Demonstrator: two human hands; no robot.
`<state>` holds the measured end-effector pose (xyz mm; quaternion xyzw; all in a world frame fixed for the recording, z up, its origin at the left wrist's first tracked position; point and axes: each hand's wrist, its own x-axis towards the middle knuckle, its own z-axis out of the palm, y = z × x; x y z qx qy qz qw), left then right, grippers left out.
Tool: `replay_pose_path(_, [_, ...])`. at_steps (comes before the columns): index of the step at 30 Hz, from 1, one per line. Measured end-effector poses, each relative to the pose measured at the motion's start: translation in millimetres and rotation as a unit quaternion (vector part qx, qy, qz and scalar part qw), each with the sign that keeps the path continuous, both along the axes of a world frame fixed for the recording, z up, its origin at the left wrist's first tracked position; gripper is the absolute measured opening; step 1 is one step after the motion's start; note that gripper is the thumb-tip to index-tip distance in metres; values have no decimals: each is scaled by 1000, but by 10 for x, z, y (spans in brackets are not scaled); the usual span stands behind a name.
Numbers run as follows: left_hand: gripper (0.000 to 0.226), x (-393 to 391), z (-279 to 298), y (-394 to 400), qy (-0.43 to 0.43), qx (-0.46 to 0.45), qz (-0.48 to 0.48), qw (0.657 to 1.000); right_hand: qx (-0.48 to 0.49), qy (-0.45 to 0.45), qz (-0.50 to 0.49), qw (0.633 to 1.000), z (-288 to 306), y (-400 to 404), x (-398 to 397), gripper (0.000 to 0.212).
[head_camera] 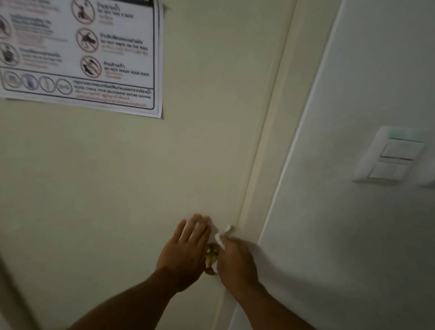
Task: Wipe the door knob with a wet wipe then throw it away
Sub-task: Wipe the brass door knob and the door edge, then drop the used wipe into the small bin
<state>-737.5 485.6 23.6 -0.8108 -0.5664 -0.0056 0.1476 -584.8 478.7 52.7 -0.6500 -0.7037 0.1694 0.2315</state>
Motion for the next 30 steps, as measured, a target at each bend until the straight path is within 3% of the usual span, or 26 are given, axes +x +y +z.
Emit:
replay_pose_path(3, [71, -43, 57, -186, -43, -72, 75, 994, -20, -81, 30, 996, 181, -15, 31, 47])
replay_pose_path(6, [72, -99, 120, -309, -78, -127, 131, 980, -37, -119, 50, 991, 260, -68, 65, 41])
replay_pose_path(10, [71, -220, 198, -433, -92, -148, 166, 971, -27, -127, 66, 989, 316, -95, 6, 23])
replay_pose_path(16, [70, -523, 279, -629, -119, -147, 223, 956, -5, -111, 91, 990, 337, -69, -260, 31])
replay_pose_path(22, [65, -1224, 166, -1114, -150, -129, 312, 929, -17, -154, 194, 969, 213, -187, -1042, 18])
replay_pose_path(30, [61, -2625, -191, -2269, -174, -146, 436, 871, -61, -137, 324, 934, -212, -838, -2647, 26])
